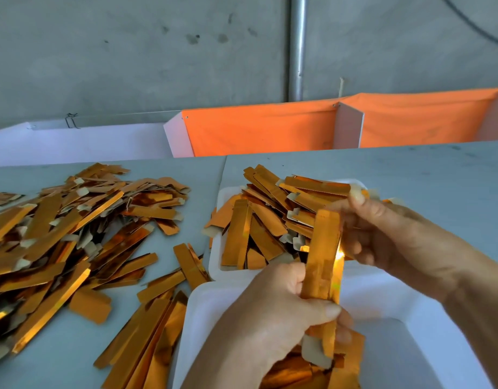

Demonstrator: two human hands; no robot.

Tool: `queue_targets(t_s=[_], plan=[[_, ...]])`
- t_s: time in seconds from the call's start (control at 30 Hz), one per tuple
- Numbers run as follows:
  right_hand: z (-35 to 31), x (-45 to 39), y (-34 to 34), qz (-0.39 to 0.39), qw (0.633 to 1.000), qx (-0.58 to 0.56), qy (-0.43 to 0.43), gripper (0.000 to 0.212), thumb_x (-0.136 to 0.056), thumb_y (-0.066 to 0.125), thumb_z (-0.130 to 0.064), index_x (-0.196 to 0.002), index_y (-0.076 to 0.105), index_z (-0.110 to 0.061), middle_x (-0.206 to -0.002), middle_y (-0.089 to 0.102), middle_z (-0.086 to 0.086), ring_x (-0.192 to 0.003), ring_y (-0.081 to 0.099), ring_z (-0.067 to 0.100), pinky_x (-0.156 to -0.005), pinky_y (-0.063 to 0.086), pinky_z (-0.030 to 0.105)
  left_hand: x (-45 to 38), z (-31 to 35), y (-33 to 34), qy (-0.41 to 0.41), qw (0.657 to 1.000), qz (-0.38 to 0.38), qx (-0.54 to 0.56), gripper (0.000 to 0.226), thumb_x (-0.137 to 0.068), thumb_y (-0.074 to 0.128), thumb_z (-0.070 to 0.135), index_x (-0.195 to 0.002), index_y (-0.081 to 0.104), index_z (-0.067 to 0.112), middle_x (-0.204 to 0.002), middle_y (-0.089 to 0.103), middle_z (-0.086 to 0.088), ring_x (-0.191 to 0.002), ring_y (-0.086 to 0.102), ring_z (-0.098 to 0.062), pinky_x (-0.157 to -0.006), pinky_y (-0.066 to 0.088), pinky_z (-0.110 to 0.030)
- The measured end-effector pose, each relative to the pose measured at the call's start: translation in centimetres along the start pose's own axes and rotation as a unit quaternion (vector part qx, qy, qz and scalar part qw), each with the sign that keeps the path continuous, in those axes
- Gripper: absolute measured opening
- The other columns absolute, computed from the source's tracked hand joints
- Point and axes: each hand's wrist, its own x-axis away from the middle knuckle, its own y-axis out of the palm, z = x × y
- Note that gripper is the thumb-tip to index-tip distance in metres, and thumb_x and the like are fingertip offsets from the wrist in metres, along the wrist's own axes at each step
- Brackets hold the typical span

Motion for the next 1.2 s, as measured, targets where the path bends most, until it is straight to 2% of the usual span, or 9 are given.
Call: queue_targets(t_s=[0.07,0.13,0.27,0.43,0.7,0.83,1.0,1.1,1.2], plan=[[-0.2,0.1,-0.7,-0.006,1.0,-0.02,0.006,0.022,-0.079,0.07,-0.034,-0.084,0.073,-0.012,-0.07,0.057,0.005,-0.058,0.051,0.013,-0.047,0.044,0.019,0.1,0.1,0.0,0.004,0.999,0.005,-0.038,0.017,-0.086,0.063,0.026,-0.103,0.062,0.021,-0.094,0.074,-0.002,-0.088,0.071,-0.017,-0.089,0.054,-0.039],[-0.1,0.1,-1.0,-0.005,1.0,-0.004,0.008,0.014,-0.076,0.071,-0.028,-0.074,0.071,-0.014,-0.065,0.057,0.005,-0.057,0.053,0.012,-0.048,0.046,0.018,0.1,0.2,0.1,0.018,0.998,0.019,-0.055,0.023,-0.085,0.06,0.039,-0.103,0.061,0.026,-0.095,0.073,0.0,-0.09,0.07,-0.017,-0.091,0.052,-0.042],[-0.1,0.0,-0.7,-0.021,1.0,0.012,-0.01,0.036,-0.069,0.069,-0.054,-0.079,0.072,-0.02,-0.068,0.06,0.0,-0.061,0.055,0.009,-0.049,0.045,0.017,0.2,0.6,0.1,0.012,0.998,0.044,-0.033,0.013,-0.097,0.049,0.034,-0.102,0.06,0.029,-0.087,0.072,0.008,-0.077,0.072,-0.011,-0.085,0.055,-0.037],[-0.1,-0.2,-1.5,-0.066,0.997,-0.05,-0.01,0.063,-0.049,0.09,-0.047,-0.1,0.074,-0.014,-0.071,0.062,0.001,-0.059,0.055,0.009,-0.047,0.044,0.017,0.3,0.1,-0.1,-0.012,0.998,0.024,-0.056,0.015,-0.096,0.049,0.038,-0.101,0.061,0.031,-0.078,0.072,0.007,-0.083,0.071,-0.012,-0.094,0.049,-0.046],[-0.2,0.1,-1.8,-0.154,0.982,-0.113,0.002,0.061,-0.061,0.087,-0.04,-0.115,0.069,-0.018,-0.098,0.07,0.006,-0.068,0.061,0.008,-0.05,0.048,0.02,0.6,0.1,-0.9,-0.025,0.996,-0.052,0.062,0.016,-0.096,0.053,0.022,-0.104,0.065,0.018,-0.075,0.069,0.003,-0.081,0.068,-0.015,-0.077,0.054,-0.027],[-0.3,0.3,-1.9,-0.16,0.98,-0.122,0.0,0.048,-0.059,0.089,-0.034,-0.097,0.071,-0.012,-0.079,0.064,0.008,-0.06,0.06,0.011,-0.05,0.05,0.02,0.5,0.2,-1.0,-0.037,0.995,-0.069,0.064,0.013,-0.093,0.058,0.023,-0.1,0.066,0.017,-0.077,0.069,0.001,-0.084,0.068,-0.015,-0.078,0.052,-0.028],[-0.5,0.4,-1.9,-0.116,0.992,-0.043,-0.005,0.045,-0.05,0.092,-0.04,-0.069,0.063,-0.011,-0.065,0.056,0.011,-0.052,0.055,0.015,-0.048,0.048,0.02,0.3,0.1,-0.6,0.016,0.999,0.032,0.005,0.029,-0.082,0.06,0.04,-0.111,0.059,0.039,-0.094,0.072,0.013,-0.096,0.066,-0.006,-0.093,0.05,-0.032],[-0.5,0.3,-1.8,-0.089,0.996,0.006,-0.008,0.04,-0.056,0.087,-0.041,-0.069,0.064,-0.011,-0.058,0.054,0.012,-0.049,0.052,0.016,-0.047,0.046,0.02,0.0,0.3,-0.4,0.119,0.974,0.155,-0.116,0.024,-0.092,0.051,0.046,-0.115,0.058,0.046,-0.103,0.065,0.026,-0.097,0.057,0.012,-0.083,0.048,-0.015],[-0.3,0.1,-1.8,-0.062,0.998,0.021,-0.011,0.037,-0.057,0.083,-0.04,-0.069,0.065,-0.009,-0.059,0.053,0.016,-0.047,0.05,0.017,-0.046,0.045,0.02,0.0,0.6,-0.3,0.172,0.962,0.184,-0.103,0.034,-0.084,0.05,0.059,-0.111,0.062,0.041,-0.102,0.065,0.029,-0.095,0.058,0.014,-0.079,0.048,-0.01]])
